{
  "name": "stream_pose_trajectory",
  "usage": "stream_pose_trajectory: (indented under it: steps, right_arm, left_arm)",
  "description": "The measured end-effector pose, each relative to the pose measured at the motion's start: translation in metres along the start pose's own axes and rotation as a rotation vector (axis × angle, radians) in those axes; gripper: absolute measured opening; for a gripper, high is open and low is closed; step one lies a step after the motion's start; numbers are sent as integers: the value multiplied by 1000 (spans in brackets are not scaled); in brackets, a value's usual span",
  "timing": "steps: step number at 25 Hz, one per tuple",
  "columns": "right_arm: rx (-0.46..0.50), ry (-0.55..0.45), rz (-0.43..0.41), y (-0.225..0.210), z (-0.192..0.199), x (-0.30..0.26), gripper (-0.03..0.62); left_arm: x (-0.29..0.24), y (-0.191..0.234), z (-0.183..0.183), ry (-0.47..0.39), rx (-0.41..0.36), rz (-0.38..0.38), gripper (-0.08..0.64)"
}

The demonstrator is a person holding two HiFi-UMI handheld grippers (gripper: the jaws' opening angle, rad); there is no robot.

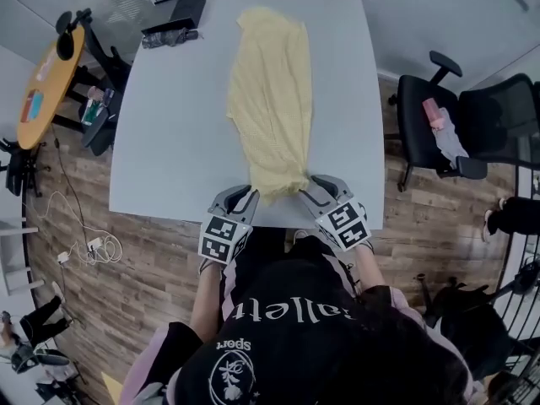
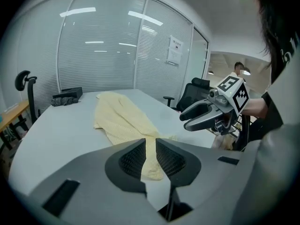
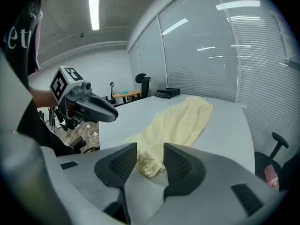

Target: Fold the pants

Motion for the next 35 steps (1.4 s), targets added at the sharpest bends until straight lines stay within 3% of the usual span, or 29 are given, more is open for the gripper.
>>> stream_pose_trajectory:
  steps: [7,11,19,23,31,35]
  right_arm:
    - [-11,142,1,-7,26,-30,211]
    - [-1,214,22,-6,36,-43,215]
    - [-75,228,131,-2,45,-68,197]
    - [-97,222,167,-2,51,-74,174]
    - [-226,193,222,-2,61,-71,123]
    - [-199,165,204,5,48,-66,103]
  left_arm:
    - [-27,28,26,106,0,106,164]
    - [-43,33,41,190,-21,207,279]
    - [-74,36,66,268,-85,309,287]
    - [-84,36,72,290,-107,307,278]
    - [-91,33,76,296,-117,324,146]
    - [-81,39,63,225,-125,290,62]
Point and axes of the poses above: the fingertips, and each gripper's own axes: x backward along the fingers, y to its left, z out of its underside, the point moved 10 cm from there along x, backward along the fingers, and after that the axes turned 10 degrees about -y, right-handed, at the moved point
